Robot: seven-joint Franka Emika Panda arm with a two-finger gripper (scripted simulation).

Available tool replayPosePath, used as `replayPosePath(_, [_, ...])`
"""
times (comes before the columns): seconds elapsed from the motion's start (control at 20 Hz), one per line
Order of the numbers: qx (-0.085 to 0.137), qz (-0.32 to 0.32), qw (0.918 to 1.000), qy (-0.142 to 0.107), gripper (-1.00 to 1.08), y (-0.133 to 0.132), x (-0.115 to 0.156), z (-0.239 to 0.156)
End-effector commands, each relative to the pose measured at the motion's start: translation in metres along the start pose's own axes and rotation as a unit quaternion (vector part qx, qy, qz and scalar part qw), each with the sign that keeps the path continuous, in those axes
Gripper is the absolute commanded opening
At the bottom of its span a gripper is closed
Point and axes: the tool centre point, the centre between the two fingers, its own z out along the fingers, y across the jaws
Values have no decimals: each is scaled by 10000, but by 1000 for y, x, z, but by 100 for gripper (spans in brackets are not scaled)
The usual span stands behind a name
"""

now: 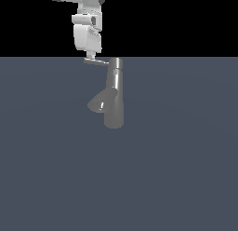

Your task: Turn on the faucet by rotating a designated handle.

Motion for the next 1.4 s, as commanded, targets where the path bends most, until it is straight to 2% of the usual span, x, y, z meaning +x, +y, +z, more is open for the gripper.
replayPosePath(0.0, [-96, -14, 10000, 19, -100, 10, -2, 6])
replayPosePath(0.6, [-94, -12, 10000, 19, -100, 38, -3, -6])
replayPosePath(0.65, [1, 68, 10000, 21, -100, 28, 8, -13])
replayPosePath(1.35, [-42, 32, 10000, 20, -100, 61, 30, -23])
